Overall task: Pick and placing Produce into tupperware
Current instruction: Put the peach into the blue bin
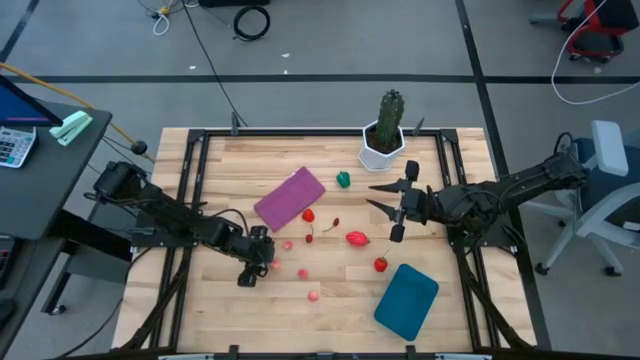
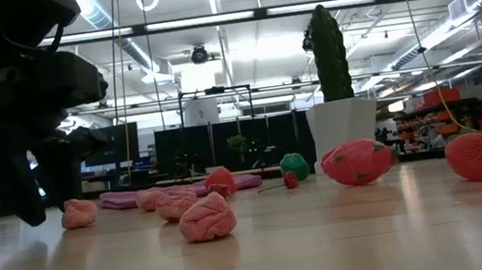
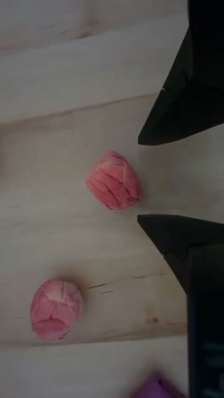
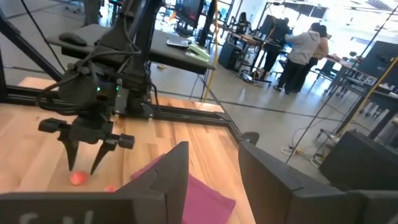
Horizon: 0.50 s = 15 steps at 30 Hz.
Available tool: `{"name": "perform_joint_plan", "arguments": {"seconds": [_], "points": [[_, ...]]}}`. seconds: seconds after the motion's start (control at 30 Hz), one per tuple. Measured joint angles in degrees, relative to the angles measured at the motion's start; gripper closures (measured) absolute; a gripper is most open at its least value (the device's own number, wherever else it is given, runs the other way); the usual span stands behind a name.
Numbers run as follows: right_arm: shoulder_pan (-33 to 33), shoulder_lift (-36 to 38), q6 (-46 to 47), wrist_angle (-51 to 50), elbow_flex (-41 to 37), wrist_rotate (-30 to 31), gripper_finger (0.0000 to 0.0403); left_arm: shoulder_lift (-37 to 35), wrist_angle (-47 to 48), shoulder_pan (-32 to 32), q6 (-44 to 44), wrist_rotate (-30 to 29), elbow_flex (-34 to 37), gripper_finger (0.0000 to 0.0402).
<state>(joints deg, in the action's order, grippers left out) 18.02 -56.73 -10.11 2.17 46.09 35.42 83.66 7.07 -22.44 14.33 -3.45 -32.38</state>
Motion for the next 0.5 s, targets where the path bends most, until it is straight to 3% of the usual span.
{"name": "perform_joint_plan", "arguments": {"seconds": [0.2, 0.5], "points": [[-1.17, -0.04, 0.04, -0.16, 0.0, 0.04, 0.0254, 0.0, -3.05, 0.0, 0.02, 0.01, 0.0, 0.0195], [-1.57, -0.04, 3.06, -2.29, 0.0, 0.02, 0.0254, 2.17, -3.8, 0.0, 1.58, -0.68, -0.07, 0.0229]]}}
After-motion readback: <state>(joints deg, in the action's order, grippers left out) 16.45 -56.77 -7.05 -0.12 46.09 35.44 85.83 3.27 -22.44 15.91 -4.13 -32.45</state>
